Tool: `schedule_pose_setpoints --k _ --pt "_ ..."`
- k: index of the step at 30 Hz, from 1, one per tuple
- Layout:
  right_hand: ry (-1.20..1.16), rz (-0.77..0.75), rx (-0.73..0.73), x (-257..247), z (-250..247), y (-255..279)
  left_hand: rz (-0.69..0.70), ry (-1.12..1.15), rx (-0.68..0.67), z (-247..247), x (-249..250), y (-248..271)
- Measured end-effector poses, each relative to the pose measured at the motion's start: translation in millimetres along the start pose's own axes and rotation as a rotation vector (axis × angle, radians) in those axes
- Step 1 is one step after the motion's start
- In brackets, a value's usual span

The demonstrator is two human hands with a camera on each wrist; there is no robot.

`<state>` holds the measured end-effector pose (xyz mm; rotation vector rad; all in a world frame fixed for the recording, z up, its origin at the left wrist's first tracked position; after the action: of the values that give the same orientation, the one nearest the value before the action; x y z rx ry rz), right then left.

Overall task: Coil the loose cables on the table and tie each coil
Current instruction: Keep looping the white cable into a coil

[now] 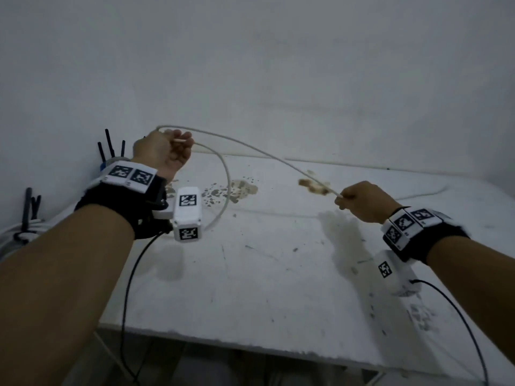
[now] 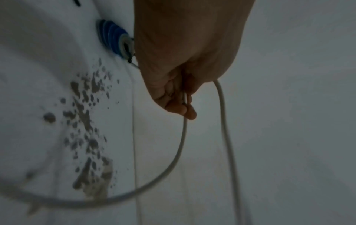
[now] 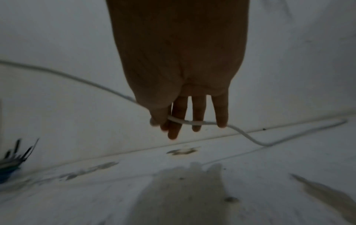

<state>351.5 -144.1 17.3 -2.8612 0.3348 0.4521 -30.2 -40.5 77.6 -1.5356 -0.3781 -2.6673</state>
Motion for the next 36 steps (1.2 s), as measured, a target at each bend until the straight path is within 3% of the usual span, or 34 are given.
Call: schedule_pose_setpoints --k 4,9,11,15,16,22,27,32,34,36 --pt "-0.189 -0.155 0.174 -37.9 -2.8 6.0 -0.031 -0.315 -0.038 7.1 -29.6 5.5" --pt "-0.470 -0.328 0.155 -128.8 0.8 18.8 -0.071 -0.236 -0.105 32.8 -62.7 28.1" --pt "-0.652 -0.265 0.083 -151.6 6.3 22.3 -0.098 -0.150 -0.159 40.6 -69.6 33.2" --pt "-1.093 0.017 -0.248 -172.6 32.9 26.1 -0.151 0.028 -0.212 44.0 -70.4 38.3" --pt "-1.124 0.054 -0.275 -173.5 37.5 24.7 -0.154 0.038 -0.212 41.8 -69.5 37.7" --pt "-1.016 0.200 -0.002 -149.9 42.0 15.4 -0.066 -0.169 -0.188 11.2 -64.6 28.7" --pt "-0.906 0.276 0.194 -117.4 52.8 5.7 -0.072 -0.033 -0.064 -15.2 -54.3 16.8" --pt "-1.207 0.440 0.539 -103.1 44.4 0.4 -0.014 -0.309 -0.115 -9.2 -60.6 30.9" --pt "-1.385 0.400 0.485 -112.6 34.6 0.7 -0.041 -0.360 -0.173 -4.0 -64.3 37.4" --pt "-1.263 0.224 0.292 -127.6 24.4 3.7 -0.099 -0.350 -0.240 1.0 -65.2 42.2"
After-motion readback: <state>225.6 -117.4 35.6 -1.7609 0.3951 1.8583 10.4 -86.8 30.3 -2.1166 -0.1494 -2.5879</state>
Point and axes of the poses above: each hand's wrist, its own y-axis away from the middle knuckle, its own z-axis out of the palm, x = y × z, the point moved 4 cm from there along -y, towards the middle knuckle, and after that the axes turned 7 degrees about x, right-handed, at the moved point
